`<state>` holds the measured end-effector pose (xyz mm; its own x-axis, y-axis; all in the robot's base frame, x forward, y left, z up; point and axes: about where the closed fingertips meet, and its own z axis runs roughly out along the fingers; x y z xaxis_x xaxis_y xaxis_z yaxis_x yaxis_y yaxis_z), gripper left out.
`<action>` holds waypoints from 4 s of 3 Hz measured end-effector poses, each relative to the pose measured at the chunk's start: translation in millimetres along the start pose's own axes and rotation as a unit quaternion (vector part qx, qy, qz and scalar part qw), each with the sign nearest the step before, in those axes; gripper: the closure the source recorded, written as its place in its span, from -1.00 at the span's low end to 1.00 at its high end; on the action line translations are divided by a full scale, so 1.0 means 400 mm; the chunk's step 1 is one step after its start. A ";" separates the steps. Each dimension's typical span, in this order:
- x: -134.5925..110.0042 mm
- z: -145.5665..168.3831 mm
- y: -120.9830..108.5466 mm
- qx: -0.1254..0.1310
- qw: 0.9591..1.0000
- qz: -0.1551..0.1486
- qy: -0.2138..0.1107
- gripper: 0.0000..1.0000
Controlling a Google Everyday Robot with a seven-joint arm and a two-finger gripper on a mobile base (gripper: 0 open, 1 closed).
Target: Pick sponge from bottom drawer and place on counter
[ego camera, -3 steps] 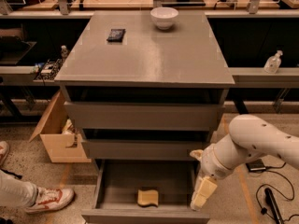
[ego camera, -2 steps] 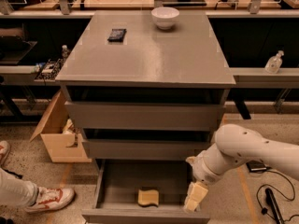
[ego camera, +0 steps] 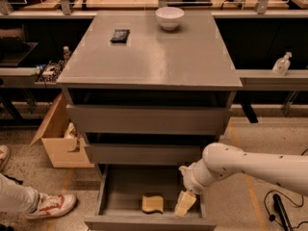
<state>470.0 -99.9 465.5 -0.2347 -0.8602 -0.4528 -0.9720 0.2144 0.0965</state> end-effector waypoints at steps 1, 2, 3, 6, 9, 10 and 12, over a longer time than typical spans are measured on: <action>-0.009 0.153 -0.023 -0.016 0.999 0.006 -0.034 -1.00; -0.009 0.153 -0.023 -0.016 0.999 0.006 -0.034 -1.00; 0.005 0.180 -0.035 -0.001 0.999 0.014 -0.043 -1.00; 0.034 0.383 -0.125 0.023 0.997 0.016 -0.075 -1.00; 0.066 0.573 -0.217 0.031 0.994 0.032 -0.101 -1.00; 0.067 0.625 -0.278 0.038 0.992 0.043 -0.116 -1.00; 0.067 0.708 -0.353 0.058 0.991 0.050 -0.106 -1.00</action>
Offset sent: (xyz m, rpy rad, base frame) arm 0.0137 0.0246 -0.0382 0.0591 -0.0014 -0.0001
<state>604.9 -22.2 188.7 -0.3103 -0.7184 -0.6226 -0.9328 0.3564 0.0536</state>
